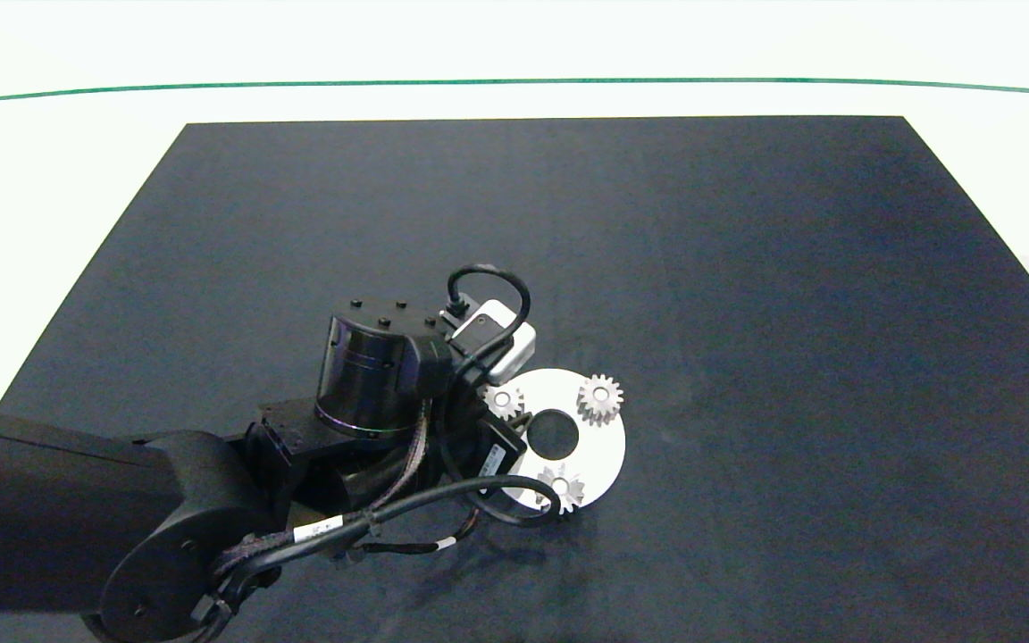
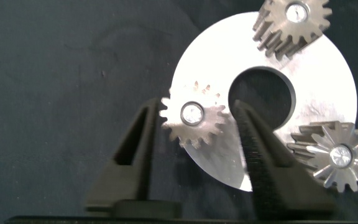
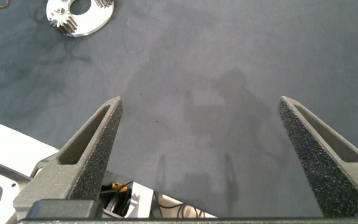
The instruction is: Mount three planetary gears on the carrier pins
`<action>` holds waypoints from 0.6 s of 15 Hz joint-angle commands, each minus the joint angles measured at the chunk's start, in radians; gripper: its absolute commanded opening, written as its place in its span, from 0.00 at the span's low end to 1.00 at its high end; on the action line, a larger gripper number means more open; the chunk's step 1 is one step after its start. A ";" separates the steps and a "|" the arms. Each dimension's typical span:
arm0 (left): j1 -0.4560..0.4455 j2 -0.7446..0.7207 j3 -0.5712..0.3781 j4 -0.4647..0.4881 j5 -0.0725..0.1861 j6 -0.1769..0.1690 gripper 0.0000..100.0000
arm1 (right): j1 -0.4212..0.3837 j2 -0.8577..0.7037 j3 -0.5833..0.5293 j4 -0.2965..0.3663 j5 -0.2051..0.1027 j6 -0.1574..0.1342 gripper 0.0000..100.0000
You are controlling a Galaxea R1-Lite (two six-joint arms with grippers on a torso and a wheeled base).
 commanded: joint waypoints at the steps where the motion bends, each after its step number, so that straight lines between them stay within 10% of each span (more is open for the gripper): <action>1: 0.000 0.000 0.002 -0.002 0.002 0.002 1.00 | -0.002 -0.001 0.000 0.003 -0.001 0.000 1.00; 6: 0.151 -0.173 0.005 0.005 0.012 0.008 1.00 | -0.142 0.006 -0.025 -0.005 0.017 0.005 1.00; 9: 0.330 -0.420 0.016 0.099 0.067 0.013 1.00 | -0.295 0.001 -0.064 -0.003 0.024 0.003 1.00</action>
